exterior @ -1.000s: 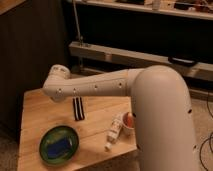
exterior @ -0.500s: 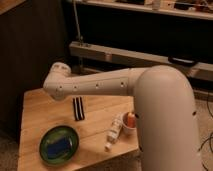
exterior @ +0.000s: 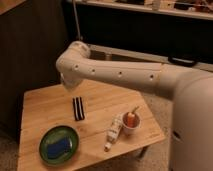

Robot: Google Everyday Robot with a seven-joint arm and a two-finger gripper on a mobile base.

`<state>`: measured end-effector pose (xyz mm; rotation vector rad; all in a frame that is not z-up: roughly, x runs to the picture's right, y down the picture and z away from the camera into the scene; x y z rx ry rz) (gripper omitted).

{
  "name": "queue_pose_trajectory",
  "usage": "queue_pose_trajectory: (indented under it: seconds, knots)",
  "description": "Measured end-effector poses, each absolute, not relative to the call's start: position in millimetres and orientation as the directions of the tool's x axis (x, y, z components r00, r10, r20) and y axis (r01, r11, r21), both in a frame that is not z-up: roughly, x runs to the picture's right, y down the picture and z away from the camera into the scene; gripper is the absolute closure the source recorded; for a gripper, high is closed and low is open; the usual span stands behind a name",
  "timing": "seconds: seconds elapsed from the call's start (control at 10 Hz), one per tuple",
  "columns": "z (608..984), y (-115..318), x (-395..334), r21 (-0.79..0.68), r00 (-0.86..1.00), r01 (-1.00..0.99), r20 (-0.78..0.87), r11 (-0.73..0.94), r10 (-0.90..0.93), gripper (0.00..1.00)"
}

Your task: Pick up the ceramic cup

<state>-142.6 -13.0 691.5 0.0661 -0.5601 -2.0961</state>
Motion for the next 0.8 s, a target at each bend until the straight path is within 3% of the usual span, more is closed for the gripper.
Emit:
queue_pose_trajectory:
  seconds: [0.4,0.8]
  knots:
    - [659.8,19.3,-58.4,0.372,-0.527,0.835,0.323,-0.406,-0.786,0.93]
    - [659.0,21.0,-58.3,0.371,-0.524,0.837,0.33,-0.403,-0.785,0.93]
